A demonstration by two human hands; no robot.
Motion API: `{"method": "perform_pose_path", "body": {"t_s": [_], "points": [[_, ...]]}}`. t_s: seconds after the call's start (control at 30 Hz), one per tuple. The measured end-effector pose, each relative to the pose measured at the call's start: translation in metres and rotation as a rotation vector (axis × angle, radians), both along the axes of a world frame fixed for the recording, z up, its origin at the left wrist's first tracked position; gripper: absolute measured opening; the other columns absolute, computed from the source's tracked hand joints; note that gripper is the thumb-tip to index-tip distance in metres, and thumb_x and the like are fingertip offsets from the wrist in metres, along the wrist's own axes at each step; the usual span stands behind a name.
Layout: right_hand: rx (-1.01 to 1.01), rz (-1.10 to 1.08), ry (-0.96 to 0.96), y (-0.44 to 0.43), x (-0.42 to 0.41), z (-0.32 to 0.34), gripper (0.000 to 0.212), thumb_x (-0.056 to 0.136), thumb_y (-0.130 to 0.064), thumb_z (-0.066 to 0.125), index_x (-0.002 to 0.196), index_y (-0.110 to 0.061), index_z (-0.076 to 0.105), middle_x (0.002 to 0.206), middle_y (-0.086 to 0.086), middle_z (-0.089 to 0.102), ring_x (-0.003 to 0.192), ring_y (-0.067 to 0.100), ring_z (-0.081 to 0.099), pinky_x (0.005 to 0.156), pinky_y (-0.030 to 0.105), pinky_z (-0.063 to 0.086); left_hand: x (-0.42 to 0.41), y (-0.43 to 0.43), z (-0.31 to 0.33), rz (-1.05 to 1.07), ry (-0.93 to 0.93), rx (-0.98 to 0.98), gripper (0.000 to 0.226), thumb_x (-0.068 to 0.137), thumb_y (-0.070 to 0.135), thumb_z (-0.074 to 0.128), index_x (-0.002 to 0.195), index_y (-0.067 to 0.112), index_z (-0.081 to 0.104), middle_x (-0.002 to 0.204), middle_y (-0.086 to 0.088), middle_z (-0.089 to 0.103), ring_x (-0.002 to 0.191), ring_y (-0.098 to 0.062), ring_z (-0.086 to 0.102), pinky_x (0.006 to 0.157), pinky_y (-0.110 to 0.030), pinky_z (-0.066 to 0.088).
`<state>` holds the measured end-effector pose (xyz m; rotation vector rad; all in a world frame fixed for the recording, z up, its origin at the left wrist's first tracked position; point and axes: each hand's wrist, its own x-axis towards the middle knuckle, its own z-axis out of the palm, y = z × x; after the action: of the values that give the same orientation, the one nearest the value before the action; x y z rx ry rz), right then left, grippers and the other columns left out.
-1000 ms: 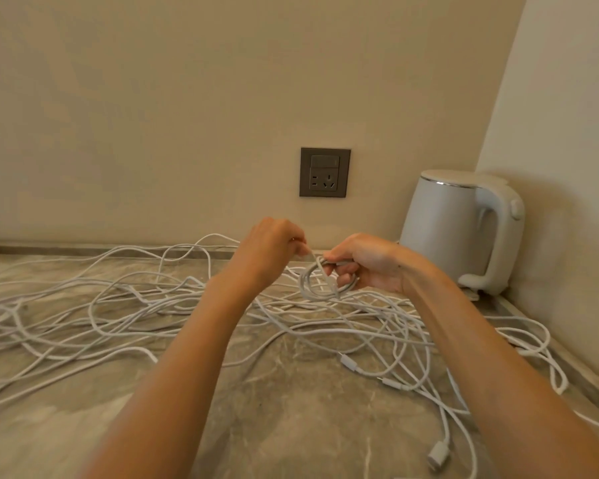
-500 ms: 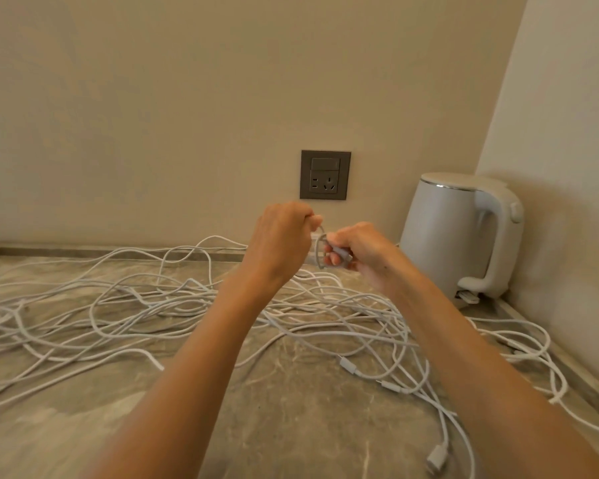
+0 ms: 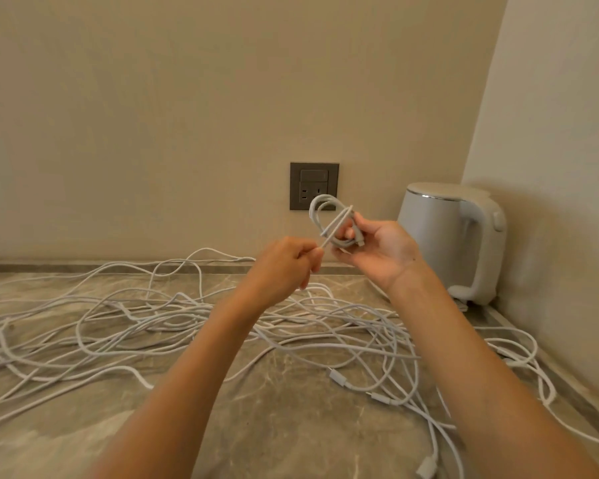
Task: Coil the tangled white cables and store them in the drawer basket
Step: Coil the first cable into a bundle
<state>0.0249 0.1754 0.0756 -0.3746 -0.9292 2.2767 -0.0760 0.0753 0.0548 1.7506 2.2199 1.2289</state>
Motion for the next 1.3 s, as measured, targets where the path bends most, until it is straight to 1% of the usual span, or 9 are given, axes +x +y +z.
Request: {"method": "perform_pose_path", "body": {"t_s": [0.27,0.4,0.5,0.67,0.83,0.9,1.03,1.13,1.3], "points": [[0.182,0.232,-0.05,0.0,0.012,0.001,0.015,0.088,-0.008,0.041,0.074,-0.007,0.047,0.046,0.001,0.043,0.042,0.01,0.037,0.078,0.031,0.038,-0.016,-0.013,0.001,-0.094,-0.091,-0.023,0.018,0.09,0.017,0.056,0.076,0.011,0.067,0.049,0.012,0.051,0.038,0.005,0.043,0.043,-0.007,0.031],[0.287,0.372,-0.124,0.0,0.016,0.0,0.007,0.08,-0.011,0.044,0.081,-0.005,0.048,0.046,0.001,0.043,0.045,0.009,0.037,0.086,0.035,0.044,-0.023,-0.018,0.004,-0.133,-0.167,0.013,0.013,0.083,0.006,0.063,0.079,0.017,0.07,0.056,0.013,0.058,0.044,0.004,0.048,0.048,-0.008,0.04],[0.315,0.436,-0.2,-0.001,0.016,-0.003,0.016,0.08,-0.012,0.046,0.092,-0.003,0.05,0.052,0.002,0.048,0.045,0.008,0.038,0.074,0.031,0.05,-0.026,-0.021,0.006,-0.17,-0.183,0.038,0.027,0.082,-0.004,0.061,0.077,0.022,0.068,0.065,0.002,0.064,0.054,-0.002,0.055,0.056,-0.015,0.048],[0.271,0.468,-0.238,0.0,0.011,-0.009,0.028,0.075,-0.013,0.054,0.098,0.002,0.059,0.056,0.002,0.042,0.041,0.005,0.04,0.068,0.03,0.052,-0.016,-0.021,0.011,-0.178,-0.229,0.087,0.016,0.083,-0.002,0.06,0.089,0.009,0.068,0.073,-0.002,0.064,0.06,-0.004,0.055,0.054,-0.01,0.044],[0.101,0.538,-0.107,0.009,0.003,-0.024,0.053,0.045,0.004,0.086,0.094,0.009,0.069,0.061,0.005,0.038,0.042,0.01,0.043,0.064,0.036,0.056,-0.012,-0.012,0.007,-0.049,-0.278,0.222,0.024,0.079,-0.005,0.064,0.095,0.009,0.053,0.08,-0.004,0.063,0.064,-0.013,0.059,0.052,-0.017,0.046],[0.07,0.534,-0.094,0.007,0.001,-0.026,0.053,0.046,0.006,0.086,0.096,0.01,0.068,0.067,0.006,0.039,0.045,0.011,0.046,0.061,0.037,0.056,-0.009,-0.009,0.004,-0.001,-0.285,0.271,0.028,0.078,-0.005,0.066,0.097,0.01,0.051,0.081,-0.004,0.063,0.068,-0.016,0.061,0.055,-0.022,0.05],[0.119,0.367,-0.169,-0.002,-0.004,-0.023,0.015,0.073,-0.005,0.061,0.083,0.003,0.069,0.082,0.017,0.059,0.059,0.016,0.058,0.054,0.026,0.055,0.0,-0.006,0.002,0.051,-0.306,0.364,0.022,0.08,0.004,0.068,0.095,0.01,0.053,0.077,-0.004,0.061,0.063,-0.015,0.063,0.058,-0.023,0.055],[0.137,0.234,-0.178,-0.006,-0.011,-0.024,0.02,0.088,-0.006,0.051,0.077,-0.005,0.067,0.074,0.011,0.06,0.056,0.013,0.057,0.048,0.02,0.049,0.005,-0.004,-0.001,0.103,-0.32,0.411,0.024,0.081,0.009,0.068,0.096,0.014,0.05,0.079,-0.009,0.062,0.073,-0.026,0.065,0.068,-0.035,0.055],[0.422,-0.069,-0.311,-0.014,-0.019,-0.023,0.016,0.094,-0.007,0.05,0.082,-0.011,0.06,0.073,0.006,0.059,0.066,0.015,0.055,0.056,0.023,0.046,0.006,-0.004,-0.002,0.137,-0.314,0.413,0.025,0.083,0.011,0.067,0.09,0.018,0.044,0.081,-0.009,0.061,0.073,-0.024,0.065,0.065,-0.031,0.055]]}}
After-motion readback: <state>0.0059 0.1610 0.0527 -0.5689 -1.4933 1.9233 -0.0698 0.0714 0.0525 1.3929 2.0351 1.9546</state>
